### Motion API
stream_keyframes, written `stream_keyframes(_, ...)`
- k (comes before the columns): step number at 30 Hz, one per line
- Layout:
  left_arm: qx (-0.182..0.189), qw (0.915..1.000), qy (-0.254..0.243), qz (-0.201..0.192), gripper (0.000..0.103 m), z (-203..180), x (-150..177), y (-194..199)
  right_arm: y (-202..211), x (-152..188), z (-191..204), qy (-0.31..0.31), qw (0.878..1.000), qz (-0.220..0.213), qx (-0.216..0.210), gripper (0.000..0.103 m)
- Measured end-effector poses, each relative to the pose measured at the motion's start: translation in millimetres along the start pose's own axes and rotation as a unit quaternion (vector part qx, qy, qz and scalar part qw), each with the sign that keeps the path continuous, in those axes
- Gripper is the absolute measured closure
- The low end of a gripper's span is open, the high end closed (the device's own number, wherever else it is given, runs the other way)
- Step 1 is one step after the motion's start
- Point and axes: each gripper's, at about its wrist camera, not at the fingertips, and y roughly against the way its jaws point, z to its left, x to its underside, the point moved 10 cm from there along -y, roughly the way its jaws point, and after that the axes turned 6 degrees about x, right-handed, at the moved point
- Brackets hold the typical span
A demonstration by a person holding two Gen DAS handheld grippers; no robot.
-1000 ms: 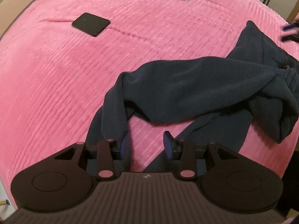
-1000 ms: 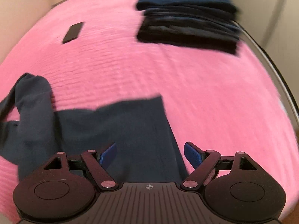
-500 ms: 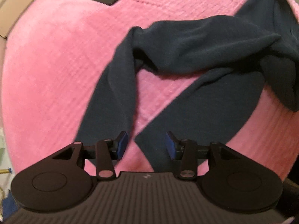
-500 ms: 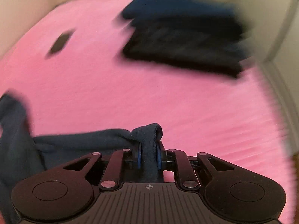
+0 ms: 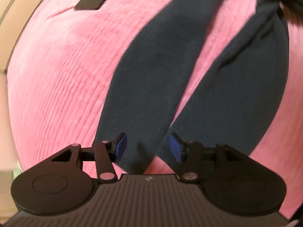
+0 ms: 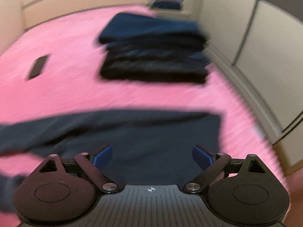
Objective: Fold clothes
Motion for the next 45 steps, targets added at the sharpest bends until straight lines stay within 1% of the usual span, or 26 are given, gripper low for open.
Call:
stream_keyframes(4, -0.001, 0.9984, -0.056, -0.009, 0.055, -0.8, 12.1, -21.4, 12.9, 40.3, 67.0, 0.050, 0.997, 0.016, -0.051, 0.009)
stream_keyframes(9, 0.016, 0.9943, -0.097, -0.041, 0.055, -1.9, 25.6, -16.7, 23.3, 58.0, 109.6, 0.098, 0.994, 0.016, -0.041, 0.009)
stream_keyframes(11, 0.004, 0.9921, -0.118, -0.044, 0.055, 2.2, 37.3, -8.8, 28.6, 53.3, 118.5, 0.111, 0.993, -0.005, -0.030, 0.009)
stream_keyframes(14, -0.011, 0.9874, -0.154, -0.036, 0.056, 6.5, 61.9, -10.6, 41.1, 40.5, 144.2, 0.157, 0.986, -0.057, -0.019, 0.009)
stream_keyframes(18, -0.005, 0.9814, -0.185, -0.051, 0.061, 2.3, 72.2, -23.9, 40.0, 39.3, 211.8, 0.198, 0.973, -0.068, -0.097, 0.009)
stream_keyframes(20, 0.001, 0.9773, -0.202, -0.063, 0.071, -1.6, 70.5, -27.2, 34.0, 49.0, 248.9, 0.224, 0.963, -0.054, -0.140, 0.009)
stream_keyframes(21, 0.007, 0.9777, -0.200, -0.065, 0.088, -0.8, 70.2, -25.7, 26.5, 58.5, 267.0, 0.243, 0.957, -0.036, -0.155, 0.009)
stream_keyframes(22, 0.015, 0.9795, -0.190, -0.065, 0.097, 1.9, 70.4, -22.2, 19.6, 67.8, 279.5, 0.258, 0.953, -0.021, -0.159, 0.009)
stream_keyframes(23, 0.022, 0.9811, -0.181, -0.066, 0.100, 4.5, 70.5, -18.7, 13.4, 77.0, 291.1, 0.272, 0.948, -0.006, -0.164, 0.009)
stream_keyframes(24, 0.038, 0.9851, -0.152, -0.072, 0.100, 12.7, 69.5, -7.7, 10.4, 86.0, 297.8, 0.282, 0.945, 0.011, -0.167, 0.009)
stream_keyframes(26, 0.078, 0.9903, -0.070, -0.091, 0.100, 36.3, 65.4, 24.1, 13.3, 98.9, 308.1, 0.293, 0.939, 0.031, -0.177, 0.009)
stream_keyframes(27, 0.113, 0.9878, -0.012, -0.107, 0.100, 52.6, 62.1, 45.0, 19.8, 103.1, 310.1, 0.291, 0.938, 0.034, -0.185, 0.009)
stream_keyframes(28, 0.156, 0.9778, 0.056, -0.128, 0.100, 72.3, 58.0, 67.8, 26.2, 107.1, 311.9, 0.289, 0.937, 0.037, -0.192, 0.009)
stream_keyframes(29, 0.196, 0.9605, 0.124, -0.154, 0.100, 94.1, 53.7, 89.7, 32.9, 109.6, 312.1, 0.287, 0.937, 0.041, -0.195, 0.009)
stream_keyframes(31, 0.244, 0.9168, 0.241, -0.204, 0.100, 147.5, 48.2, 124.3, 43.6, 112.0, 310.0, 0.283, 0.939, 0.047, -0.192, 0.009)
stream_keyframes(32, 0.251, 0.8977, 0.285, -0.223, 0.100, 174.5, 46.1, 136.0, 48.3, 111.6, 309.1, 0.280, 0.940, 0.050, -0.190, 0.009)
stream_keyframes(33, 0.242, 0.8865, 0.317, -0.234, 0.100, 199.7, 45.0, 139.3, 54.0, 108.9, 309.8, 0.274, 0.942, 0.052, -0.188, 0.009)
stream_keyframes(34, 0.227, 0.8772, 0.348, -0.241, 0.100, 224.1, 44.8, 139.3, 58.1, 110.3, 305.6, 0.264, 0.945, 0.054, -0.185, 0.009)
stream_keyframes(35, 0.191, 0.8737, 0.381, -0.235, 0.100, 249.6, 47.5, 132.4, 62.4, 111.4, 303.6, 0.256, 0.948, 0.055, -0.181, 0.009)
stream_keyframes(37, 0.126, 0.8799, 0.419, -0.186, 0.094, 279.9, 57.4, 106.8, 69.1, 113.1, 300.5, 0.242, 0.954, 0.055, -0.172, 0.009)
stream_keyframes(39, 0.091, 0.8861, 0.429, -0.150, 0.092, 291.0, 66.6, 83.3, 67.9, 111.9, 296.8, 0.226, 0.959, 0.055, -0.161, 0.009)
stream_keyframes(40, 0.082, 0.8924, 0.421, -0.140, 0.089, 288.2, 68.1, 75.0, 68.1, 110.6, 293.5, 0.217, 0.962, 0.056, -0.156, 0.009)
stream_keyframes(41, 0.076, 0.9005, 0.407, -0.134, 0.087, 281.3, 67.5, 68.7, 65.9, 110.2, 289.5, 0.210, 0.964, 0.057, -0.152, 0.009)
stream_keyframes(42, 0.074, 0.9105, 0.386, -0.129, 0.081, 269.7, 67.4, 62.8, 64.2, 110.2, 285.2, 0.201, 0.967, 0.059, -0.146, 0.009)
stream_keyframes(43, 0.077, 0.9222, 0.358, -0.124, 0.074, 250.9, 67.2, 58.3, 61.1, 109.2, 279.5, 0.191, 0.970, 0.061, -0.136, 0.009)
stream_keyframes(45, 0.090, 0.9452, 0.292, -0.116, 0.070, 204.1, 64.0, 50.5, 56.8, 108.9, 267.9, 0.169, 0.976, 0.068, -0.122, 0.009)
